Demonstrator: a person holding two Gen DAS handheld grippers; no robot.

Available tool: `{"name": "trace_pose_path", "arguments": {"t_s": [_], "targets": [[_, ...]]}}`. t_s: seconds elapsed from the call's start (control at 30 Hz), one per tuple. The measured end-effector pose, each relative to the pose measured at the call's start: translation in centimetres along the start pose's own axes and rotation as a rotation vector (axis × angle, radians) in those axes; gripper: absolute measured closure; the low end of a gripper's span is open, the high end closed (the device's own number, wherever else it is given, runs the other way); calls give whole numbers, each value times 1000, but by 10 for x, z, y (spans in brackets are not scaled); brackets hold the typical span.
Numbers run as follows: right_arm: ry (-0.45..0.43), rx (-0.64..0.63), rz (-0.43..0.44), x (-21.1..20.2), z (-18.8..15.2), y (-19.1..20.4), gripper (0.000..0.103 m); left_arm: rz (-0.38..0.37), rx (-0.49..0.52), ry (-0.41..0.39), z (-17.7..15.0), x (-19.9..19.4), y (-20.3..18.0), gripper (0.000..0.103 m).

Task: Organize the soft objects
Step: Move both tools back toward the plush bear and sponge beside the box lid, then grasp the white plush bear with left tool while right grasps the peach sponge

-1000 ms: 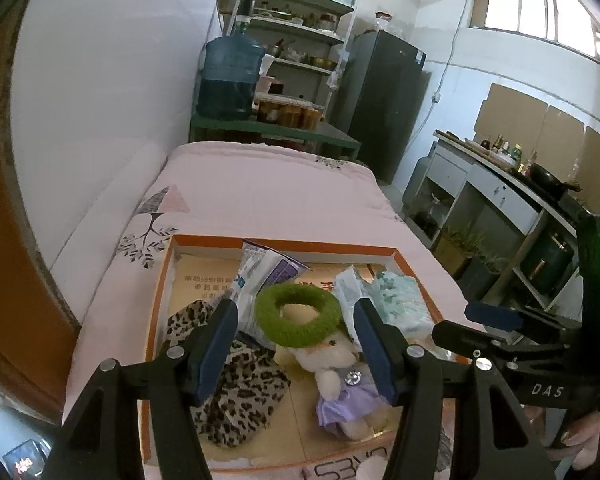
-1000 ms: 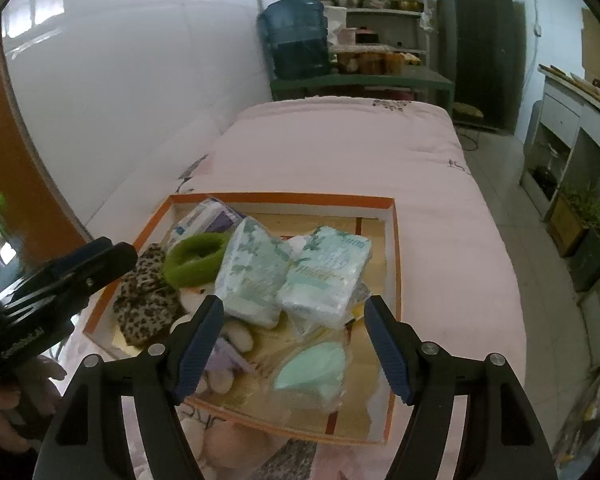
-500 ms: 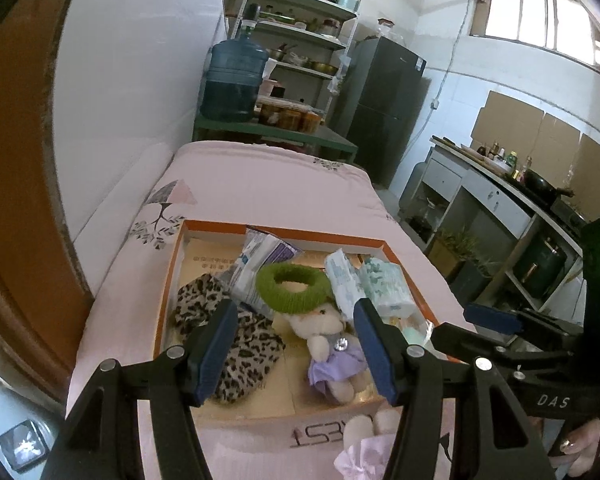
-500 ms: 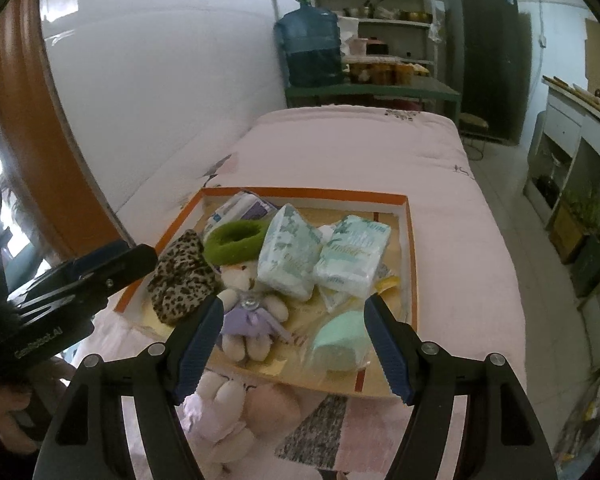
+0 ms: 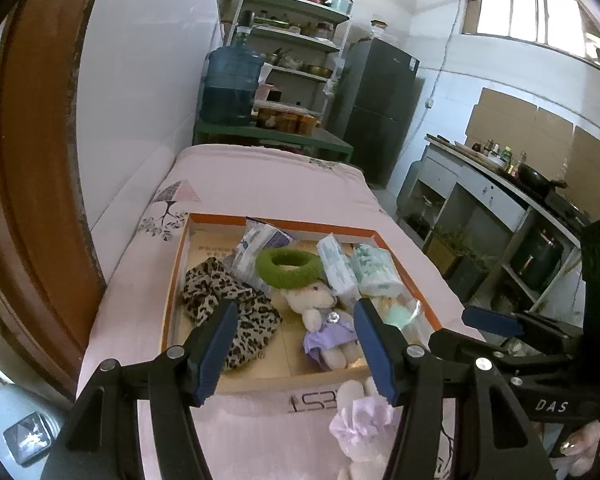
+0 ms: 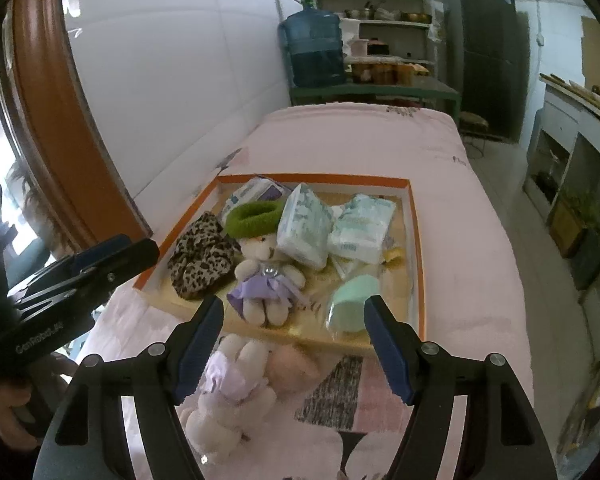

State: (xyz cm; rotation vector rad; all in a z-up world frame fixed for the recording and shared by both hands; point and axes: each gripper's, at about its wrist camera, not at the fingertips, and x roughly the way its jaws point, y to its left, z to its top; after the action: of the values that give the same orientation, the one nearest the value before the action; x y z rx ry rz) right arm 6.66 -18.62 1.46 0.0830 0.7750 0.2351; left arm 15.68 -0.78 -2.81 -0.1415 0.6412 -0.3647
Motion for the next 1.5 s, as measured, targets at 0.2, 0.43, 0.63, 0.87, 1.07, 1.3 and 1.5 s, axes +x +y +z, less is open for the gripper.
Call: {"name": "trace_pose_path", "arguments": {"t_s": [0.2, 0.43, 0.63, 0.87, 1.07, 1.3, 1.5], "targets": [[0, 20, 2, -9, -13, 0, 29, -8, 5, -5, -8, -13, -3, 43], [-9, 26, -9, -23, -27, 3, 29, -14, 28, -12, -17, -28, -12, 43], [-26, 31, -23, -35, -40, 4, 29, -23, 47, -9, -25, -40, -21, 43], [-35, 33, -39, -47, -55, 5, 29, -45, 50, 3, -38, -44, -30, 43], [-33, 43, -42, -51, -69, 5, 29, -62, 53, 30, -50, -40, -38, 43], [-13, 54, -43, -50, -84, 3, 29, -72, 47, 56, -60, -34, -44, 43], [-2, 57, -46, -51, -92, -1, 29, -72, 54, 83, -67, -23, -50, 43]]}}
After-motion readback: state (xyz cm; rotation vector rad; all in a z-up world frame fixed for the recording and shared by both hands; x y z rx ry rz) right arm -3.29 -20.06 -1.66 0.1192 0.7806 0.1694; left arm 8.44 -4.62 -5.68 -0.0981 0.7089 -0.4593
